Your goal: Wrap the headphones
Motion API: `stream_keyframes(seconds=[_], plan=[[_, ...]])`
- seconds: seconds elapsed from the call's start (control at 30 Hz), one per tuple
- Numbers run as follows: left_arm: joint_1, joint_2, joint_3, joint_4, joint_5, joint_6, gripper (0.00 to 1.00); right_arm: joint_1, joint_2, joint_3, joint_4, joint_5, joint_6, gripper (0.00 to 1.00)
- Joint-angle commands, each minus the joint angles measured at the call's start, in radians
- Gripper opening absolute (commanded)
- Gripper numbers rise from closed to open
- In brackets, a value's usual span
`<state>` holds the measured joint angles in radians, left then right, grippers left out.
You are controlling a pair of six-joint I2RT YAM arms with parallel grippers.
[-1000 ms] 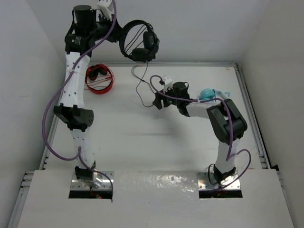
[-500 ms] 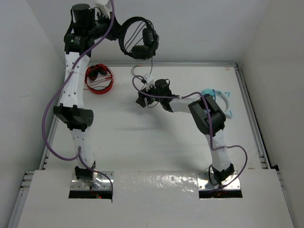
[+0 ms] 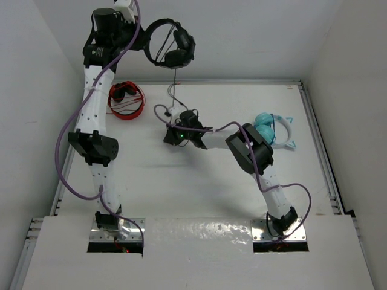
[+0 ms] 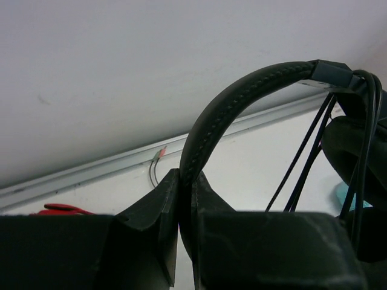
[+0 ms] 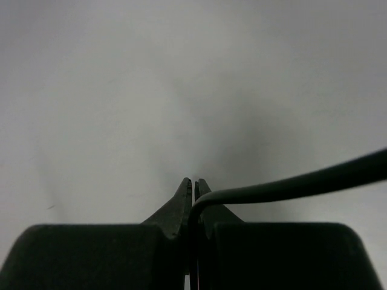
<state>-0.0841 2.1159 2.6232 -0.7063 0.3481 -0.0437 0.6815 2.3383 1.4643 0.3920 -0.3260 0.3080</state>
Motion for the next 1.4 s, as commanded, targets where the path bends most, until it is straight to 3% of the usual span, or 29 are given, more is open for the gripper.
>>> stream_keyframes(seconds=[0.0, 0.13, 0.27, 0.4, 0.53, 0.73, 0.87, 1.03, 1.1, 1.2, 1.37], plan=[[0.015, 0.016, -0.038, 0.142, -0.064, -0.076, 0.00, 0.125, -0.086, 0.028, -0.134, -0.177, -0.049, 0.00], [0.014, 0.027, -0.139, 0.179, -0.104, -0.073, 0.00, 0.200, -0.131, 0.096, -0.221, -0.214, -0.046, 0.00], [0.004, 0.024, -0.261, 0.217, -0.168, -0.007, 0.00, 0.219, -0.149, 0.288, -0.263, -0.266, 0.045, 0.00], [-0.005, 0.019, -0.376, 0.225, -0.181, 0.112, 0.00, 0.214, -0.203, 0.474, -0.518, -0.295, 0.008, 0.00], [-0.009, 0.015, -0.450, 0.194, -0.124, 0.211, 0.00, 0.164, -0.293, 0.582, -0.772, -0.168, -0.091, 0.00], [-0.019, 0.009, -0.453, 0.090, 0.009, 0.376, 0.00, -0.032, -0.361, 0.719, -1.127, -0.004, -0.054, 0.00], [-0.025, 0.015, -0.425, -0.027, 0.054, 0.462, 0.00, -0.140, -0.412, 0.620, -1.072, 0.140, -0.090, 0.00], [-0.040, -0.008, -0.472, -0.107, 0.113, 0.563, 0.00, -0.187, -0.281, 0.885, -1.111, 0.298, -0.203, 0.00], [-0.049, -0.019, -0.480, -0.146, 0.178, 0.581, 0.00, -0.195, -0.286, 0.880, -1.043, 0.340, -0.239, 0.00], [-0.057, -0.025, -0.466, -0.188, 0.230, 0.584, 0.00, -0.241, -0.319, 0.719, -0.935, 0.422, -0.253, 0.00], [-0.062, -0.024, -0.415, -0.235, 0.323, 0.581, 0.00, -0.258, -0.277, 0.688, -0.793, 0.462, -0.193, 0.00]])
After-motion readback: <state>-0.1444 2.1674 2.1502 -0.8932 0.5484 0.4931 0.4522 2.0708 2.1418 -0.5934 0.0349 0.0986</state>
